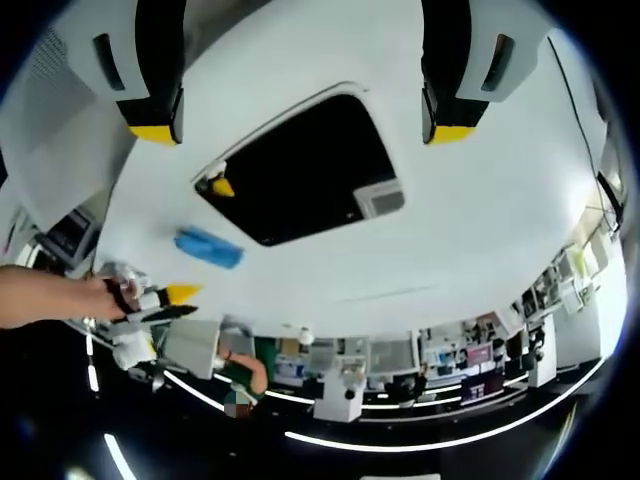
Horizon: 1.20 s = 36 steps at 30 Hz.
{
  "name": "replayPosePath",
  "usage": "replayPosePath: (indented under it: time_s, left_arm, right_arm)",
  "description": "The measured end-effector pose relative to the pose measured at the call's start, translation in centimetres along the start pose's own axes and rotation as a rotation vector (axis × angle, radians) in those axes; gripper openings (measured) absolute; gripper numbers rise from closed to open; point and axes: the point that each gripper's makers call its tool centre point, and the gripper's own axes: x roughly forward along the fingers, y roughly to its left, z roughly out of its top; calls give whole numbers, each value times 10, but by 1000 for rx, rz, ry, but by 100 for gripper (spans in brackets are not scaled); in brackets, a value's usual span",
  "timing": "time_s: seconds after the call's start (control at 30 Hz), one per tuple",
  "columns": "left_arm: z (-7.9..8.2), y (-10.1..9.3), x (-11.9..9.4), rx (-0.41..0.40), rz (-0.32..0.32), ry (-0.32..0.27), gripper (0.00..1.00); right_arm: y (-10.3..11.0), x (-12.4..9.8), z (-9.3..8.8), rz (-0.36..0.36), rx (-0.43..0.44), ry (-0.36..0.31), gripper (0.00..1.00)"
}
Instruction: Wipe the mirror surface with the cleaning cloth until all visible marks leave the cleaned area.
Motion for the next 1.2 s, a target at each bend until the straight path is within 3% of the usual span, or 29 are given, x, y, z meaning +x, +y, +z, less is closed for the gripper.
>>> replayPosePath:
  time_s: [0.23,0.37,0.57,0.73,1.2]
  left_arm:
    - [12,21,-14,5,14,-63,100]
    - [7,29,-20,27,26,-60,100]
    - [2,40,-32,19,46,-92,100]
    - [0,34,-33,70,19,-112,100]
    - [3,45,-38,26,22,-128,100]
  right_arm:
    - [25,-27,-20,31,-36,-33,100]
    - [37,-45,-30,51,-32,-69,100]
    - [50,-64,-56,70,-44,-65,100]
    - [52,-70,-83,69,-25,-26,100]
    - [58,-76,-85,69,15,-37,100]
